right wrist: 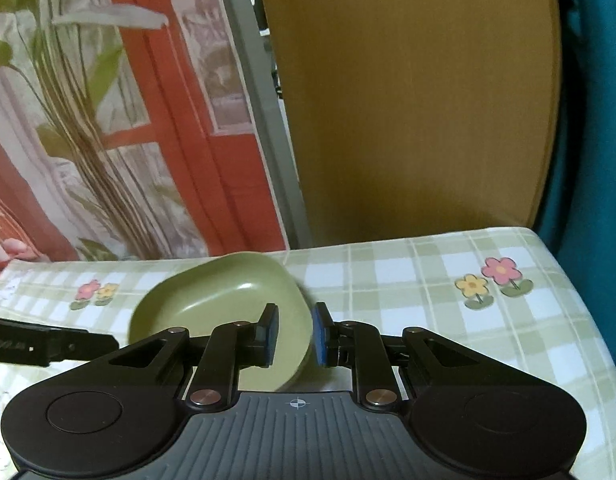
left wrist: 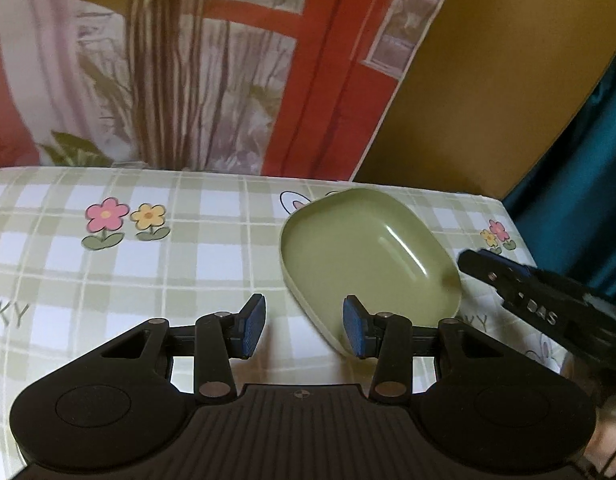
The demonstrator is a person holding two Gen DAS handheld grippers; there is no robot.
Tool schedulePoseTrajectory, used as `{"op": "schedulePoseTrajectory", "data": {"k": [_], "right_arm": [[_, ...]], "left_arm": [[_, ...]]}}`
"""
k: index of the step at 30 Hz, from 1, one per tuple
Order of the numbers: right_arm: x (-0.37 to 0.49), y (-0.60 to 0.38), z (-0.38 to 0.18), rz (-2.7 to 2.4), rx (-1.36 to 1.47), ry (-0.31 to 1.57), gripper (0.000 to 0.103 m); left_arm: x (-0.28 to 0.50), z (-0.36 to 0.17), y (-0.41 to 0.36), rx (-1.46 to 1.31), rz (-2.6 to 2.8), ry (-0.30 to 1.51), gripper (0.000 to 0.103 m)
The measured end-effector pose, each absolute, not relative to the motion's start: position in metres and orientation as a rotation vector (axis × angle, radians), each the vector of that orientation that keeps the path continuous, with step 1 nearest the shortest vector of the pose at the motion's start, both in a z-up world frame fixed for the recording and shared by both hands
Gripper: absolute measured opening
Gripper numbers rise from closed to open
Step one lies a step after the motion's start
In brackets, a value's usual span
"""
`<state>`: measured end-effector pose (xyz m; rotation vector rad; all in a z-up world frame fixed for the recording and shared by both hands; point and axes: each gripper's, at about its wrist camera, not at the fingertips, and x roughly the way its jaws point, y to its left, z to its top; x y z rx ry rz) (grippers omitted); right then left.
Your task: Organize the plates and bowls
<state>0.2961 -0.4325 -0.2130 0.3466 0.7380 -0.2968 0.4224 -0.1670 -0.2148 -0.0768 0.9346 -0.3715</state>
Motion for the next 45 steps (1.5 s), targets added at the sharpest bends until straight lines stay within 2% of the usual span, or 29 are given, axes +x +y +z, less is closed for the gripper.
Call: {"op": "schedulePoseTrajectory", "data": {"k": [9,10,12,14,20,29,45], "right_arm": [[0.313,-0.439,-0.237,-0.266,0.358,0.78,0.018],[0.313,-0.439,-0.239,-0.266,0.359,0.784,0.017],[0.312,-0.438,-0.239,-0.27,0.365,0.786,0.016],[0.31,-0.439,-0.239,-0.272,0.379,0.783,0.013],[0.304,-0.44,-0.238,-0.266,0.419,0.785,0.006],[0.287,-0.428,-0.219,-0.262,0.466,0.737,0.005],[0.256,-0.373,-0.143,-0.239,0.444,0.631,0.006]], "left_arm": [[0.434,-0.23,-0.176,-0.078,-0.398,0.951,0.043],[0.434,-0.231,-0.177,-0.076,-0.4,0.953,0.041],[0.434,-0.234,-0.181,-0.058,-0.41,0.956,0.022],[0.434,-0.237,-0.184,-0.031,-0.396,0.96,0.018],[0.432,-0.237,-0.18,-0.027,-0.382,0.953,0.016],[0.417,-0.216,-0.172,-0.01,-0.376,0.914,0.016],[0.362,-0.155,-0.133,0.005,-0.365,0.828,0.016]]}}
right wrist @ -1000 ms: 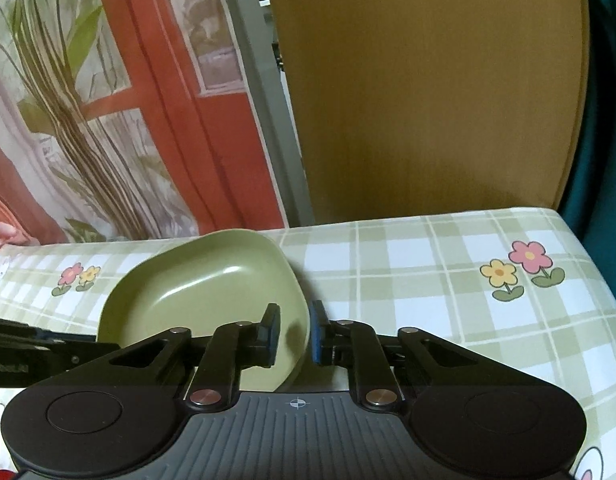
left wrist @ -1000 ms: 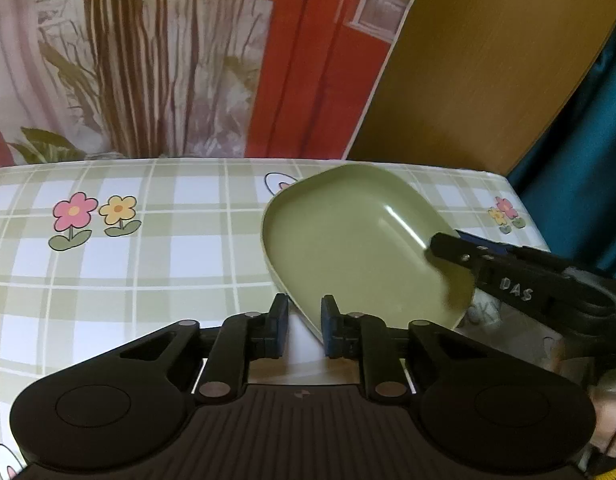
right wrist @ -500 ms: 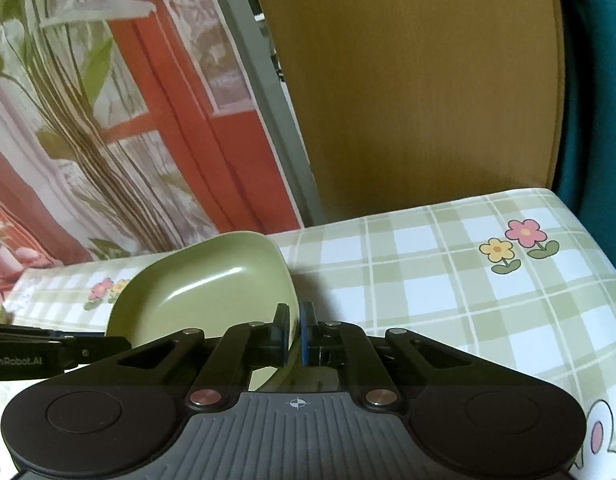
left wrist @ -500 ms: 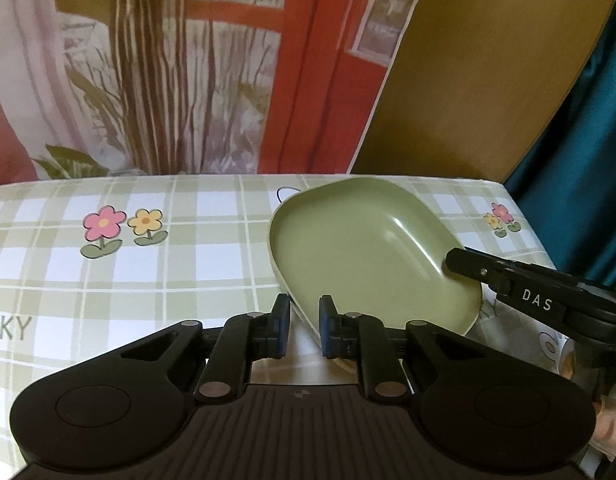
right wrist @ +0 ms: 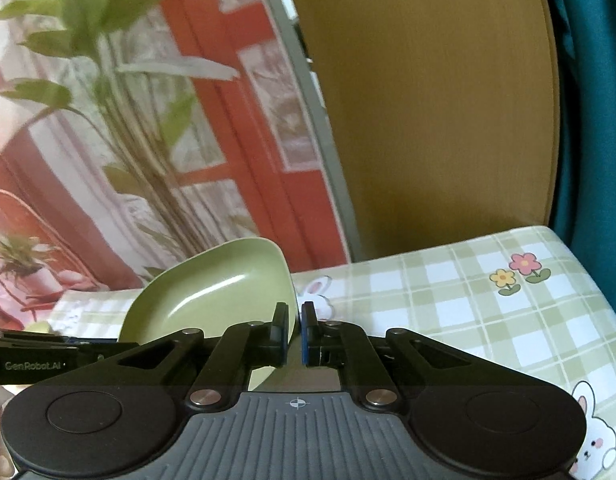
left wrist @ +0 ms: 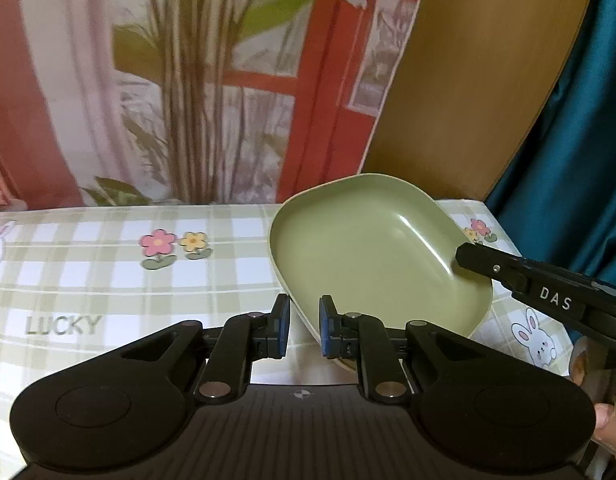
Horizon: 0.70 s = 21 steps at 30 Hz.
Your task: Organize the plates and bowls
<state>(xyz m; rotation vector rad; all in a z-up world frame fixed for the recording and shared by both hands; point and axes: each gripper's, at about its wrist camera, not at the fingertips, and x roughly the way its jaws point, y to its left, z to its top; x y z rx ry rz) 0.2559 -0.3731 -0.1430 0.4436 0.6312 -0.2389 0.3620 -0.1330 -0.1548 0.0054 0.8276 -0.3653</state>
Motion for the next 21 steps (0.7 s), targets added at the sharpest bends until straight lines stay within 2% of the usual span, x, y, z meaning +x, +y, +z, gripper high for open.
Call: {"op": "schedulePoseTrajectory", "data": {"k": [10,21], "right_arm": [[0.235,-0.326,-0.113,-0.204,0.432,0.613,0.007],[0.213,-0.289,-0.109,-0.171,0.431,0.633,0.008]], "left_arm": [[0.321,-0.127,-0.099,-0.007,-0.339,0.793,0.016],[0.291,-0.127,-0.07,-0.022,-0.333,0.793,0.016]]}}
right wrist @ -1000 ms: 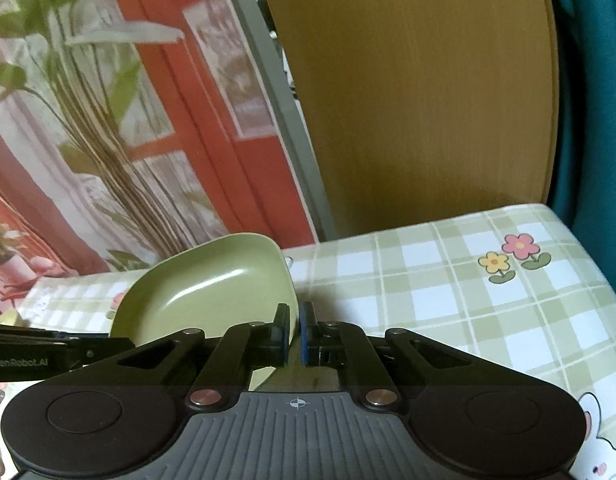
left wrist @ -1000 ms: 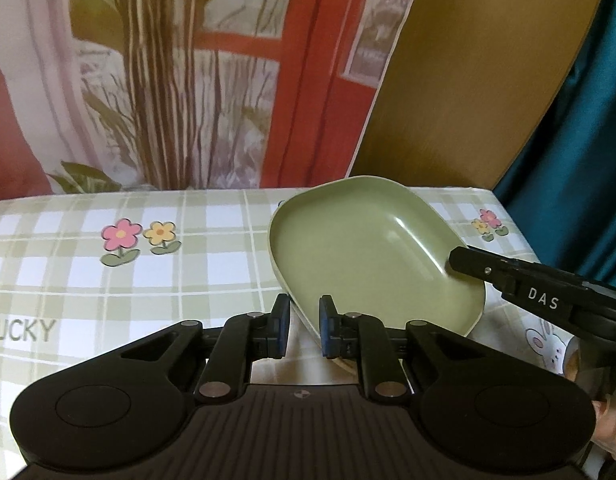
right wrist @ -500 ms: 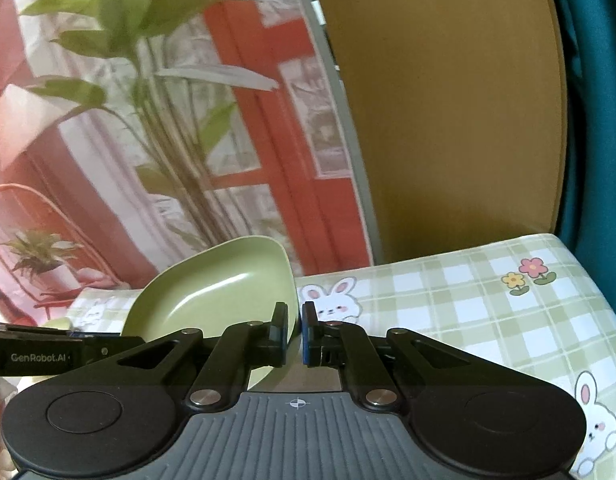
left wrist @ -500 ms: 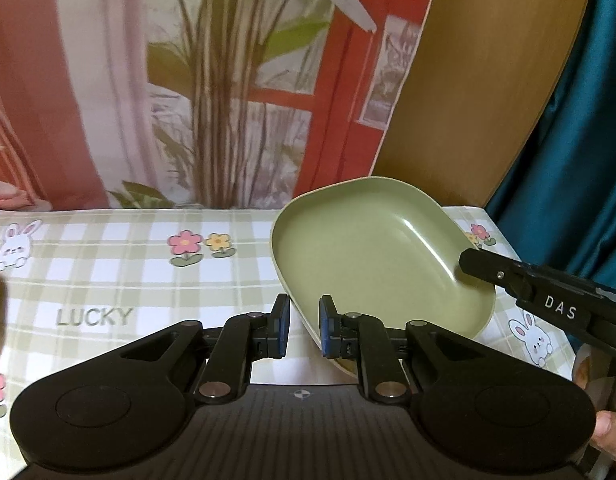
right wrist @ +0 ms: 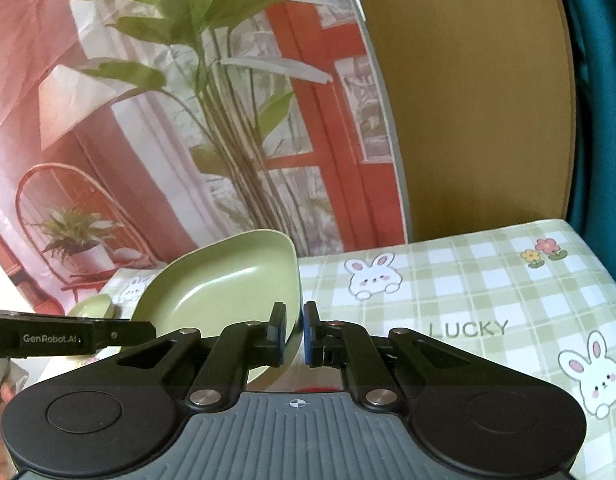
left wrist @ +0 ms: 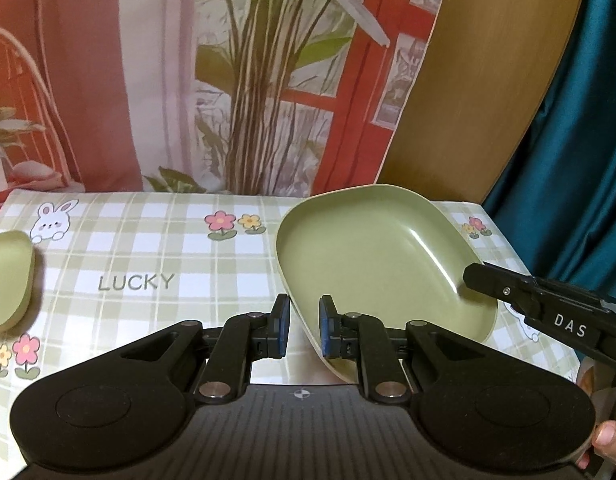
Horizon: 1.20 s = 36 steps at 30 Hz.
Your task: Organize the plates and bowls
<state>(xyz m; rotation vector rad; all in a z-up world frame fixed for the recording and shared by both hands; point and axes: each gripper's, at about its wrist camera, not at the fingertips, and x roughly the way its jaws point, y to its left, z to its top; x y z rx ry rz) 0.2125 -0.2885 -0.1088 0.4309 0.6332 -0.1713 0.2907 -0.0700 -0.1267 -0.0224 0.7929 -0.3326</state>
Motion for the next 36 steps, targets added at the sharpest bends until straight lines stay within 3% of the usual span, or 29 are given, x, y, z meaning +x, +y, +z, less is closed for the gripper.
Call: {"op": "schedulePoseTrajectory", "data": {"k": [36], "right_arm": [[0.171,-0.221,-0.113,-0.102,0.405,0.713,0.011]], "left_arm": [[0.248,-0.152,-0.022,-0.052,-0.349,0.836,0.016]]}}
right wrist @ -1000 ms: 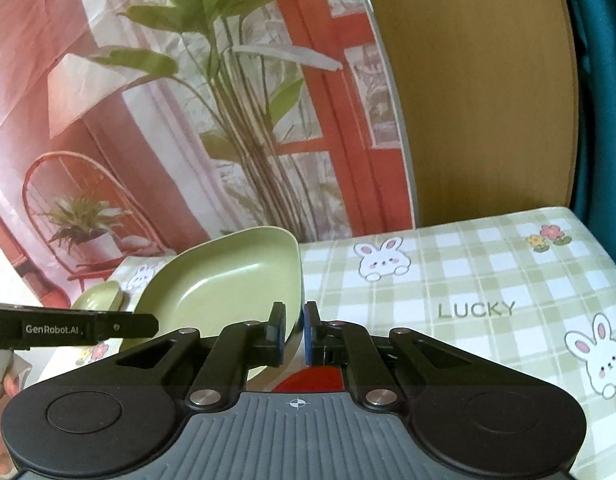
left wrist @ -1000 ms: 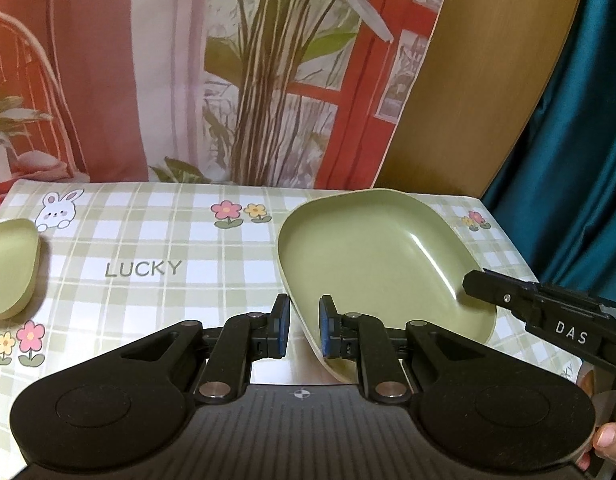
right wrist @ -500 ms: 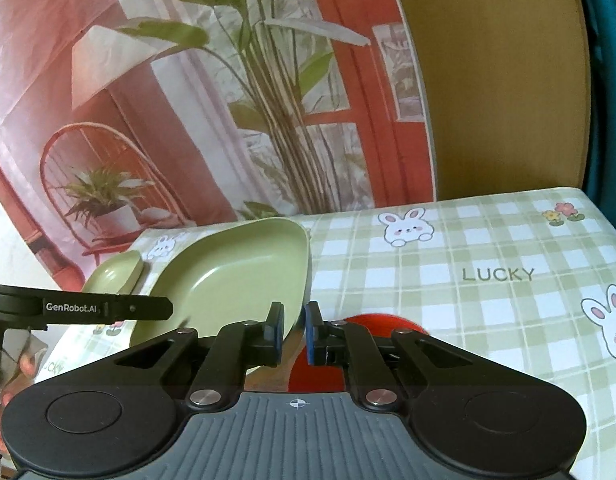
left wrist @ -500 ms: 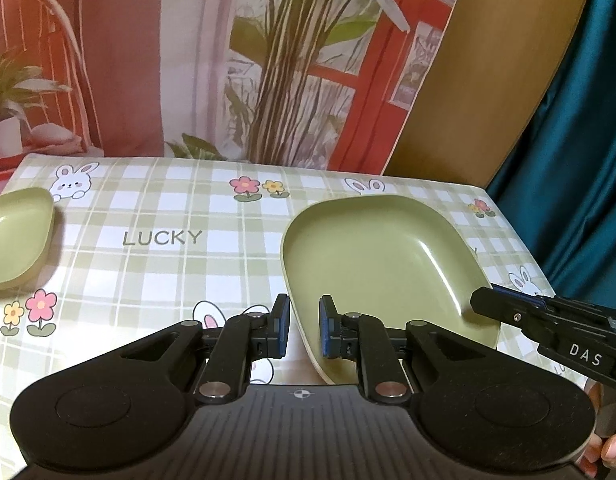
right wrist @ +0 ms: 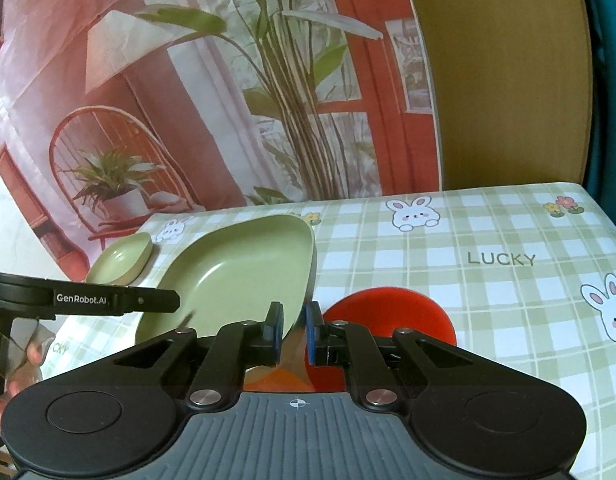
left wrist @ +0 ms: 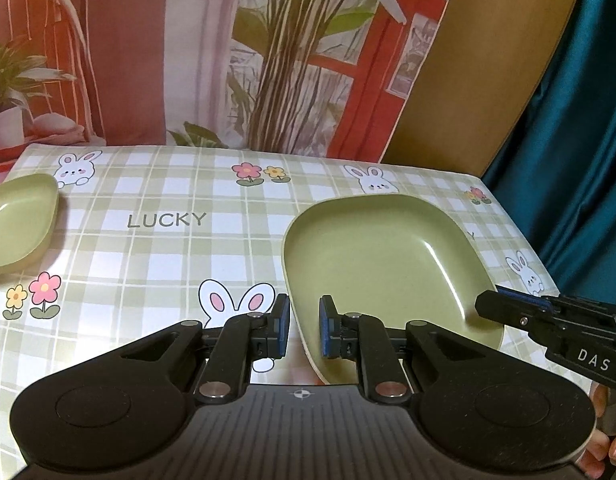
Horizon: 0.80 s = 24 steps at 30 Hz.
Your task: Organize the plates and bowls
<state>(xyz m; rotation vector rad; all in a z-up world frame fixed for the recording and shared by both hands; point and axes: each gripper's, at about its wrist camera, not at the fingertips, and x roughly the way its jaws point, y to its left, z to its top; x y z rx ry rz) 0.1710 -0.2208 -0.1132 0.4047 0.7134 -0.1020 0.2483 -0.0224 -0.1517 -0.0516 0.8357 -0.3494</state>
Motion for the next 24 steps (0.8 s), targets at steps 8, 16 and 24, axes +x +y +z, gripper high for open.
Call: {"op": "schedulePoseTrajectory", "data": {"k": [8,16,24], "right_arm": [[0.156,-0.216,-0.115,-0.1,0.413,0.726,0.011],[0.136,-0.205,-0.118,-0.078,0.409,0.759,0.012],[0.118,-0.193,-0.119,-0.029,0.382,0.799,0.013]], "left_arm": [[0.24,-0.153,-0.024,-0.032,-0.368,0.836,0.016],[0.23,-0.157,-0.026,-0.002,-0.39,0.844,0.016],[0.217,-0.165,-0.024,0.024,-0.41,0.867,0.017]]}}
